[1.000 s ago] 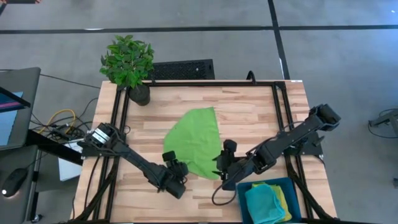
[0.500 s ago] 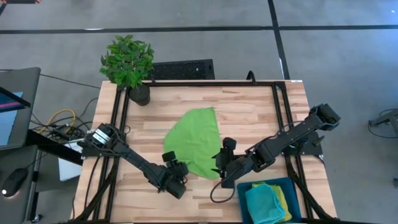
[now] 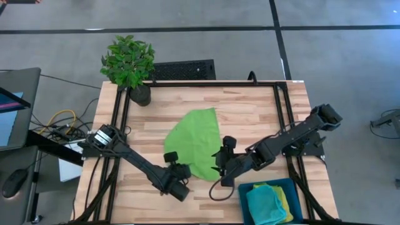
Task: Fold microfiber towels
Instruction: Fold the green towel
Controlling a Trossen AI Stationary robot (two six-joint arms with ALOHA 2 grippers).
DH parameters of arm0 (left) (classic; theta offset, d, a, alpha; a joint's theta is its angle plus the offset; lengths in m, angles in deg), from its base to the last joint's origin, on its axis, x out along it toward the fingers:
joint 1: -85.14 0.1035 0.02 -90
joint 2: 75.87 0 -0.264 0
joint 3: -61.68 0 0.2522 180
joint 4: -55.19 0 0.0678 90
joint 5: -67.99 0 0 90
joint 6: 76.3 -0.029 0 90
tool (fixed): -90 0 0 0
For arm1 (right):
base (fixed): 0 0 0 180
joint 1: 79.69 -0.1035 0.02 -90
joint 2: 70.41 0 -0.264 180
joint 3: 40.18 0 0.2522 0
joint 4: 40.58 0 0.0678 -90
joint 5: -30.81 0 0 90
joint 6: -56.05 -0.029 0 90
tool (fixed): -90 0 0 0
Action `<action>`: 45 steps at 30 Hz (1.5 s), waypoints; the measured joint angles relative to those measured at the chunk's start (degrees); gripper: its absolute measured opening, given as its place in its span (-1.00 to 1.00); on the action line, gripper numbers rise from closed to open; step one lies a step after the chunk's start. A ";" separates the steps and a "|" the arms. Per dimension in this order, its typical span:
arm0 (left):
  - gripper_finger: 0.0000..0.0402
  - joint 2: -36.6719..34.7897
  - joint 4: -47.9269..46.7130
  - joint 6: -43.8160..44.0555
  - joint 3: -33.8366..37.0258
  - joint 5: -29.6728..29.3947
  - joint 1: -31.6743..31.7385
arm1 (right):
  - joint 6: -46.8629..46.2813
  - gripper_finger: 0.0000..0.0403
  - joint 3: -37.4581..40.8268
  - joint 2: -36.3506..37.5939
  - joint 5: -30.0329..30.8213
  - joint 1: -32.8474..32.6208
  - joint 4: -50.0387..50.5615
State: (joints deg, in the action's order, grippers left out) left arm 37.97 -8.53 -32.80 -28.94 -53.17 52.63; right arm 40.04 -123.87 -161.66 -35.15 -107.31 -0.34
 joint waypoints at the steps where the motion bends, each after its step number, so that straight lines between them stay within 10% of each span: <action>1: -0.99 0.00 -1.16 -0.31 -1.27 0.01 0.00 | 0.00 0.21 0.00 0.00 -0.13 0.15 0.02; 21: -0.95 -0.17 -3.38 6.30 -1.70 5.08 0.00 | -0.90 0.21 0.00 0.04 -0.75 1.48 0.03; 38: -0.41 -0.22 -0.47 6.13 0.26 9.41 1.36 | -1.01 0.21 -0.02 0.07 -0.69 1.46 0.03; 45: -0.66 -0.24 -2.07 6.85 0.26 10.29 2.72 | -0.96 0.21 -0.02 0.07 -1.43 1.46 0.03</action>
State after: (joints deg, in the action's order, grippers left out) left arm 37.73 -10.61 -25.95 -28.68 -42.89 55.35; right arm 39.08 -123.89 -161.59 -36.58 -105.85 -0.31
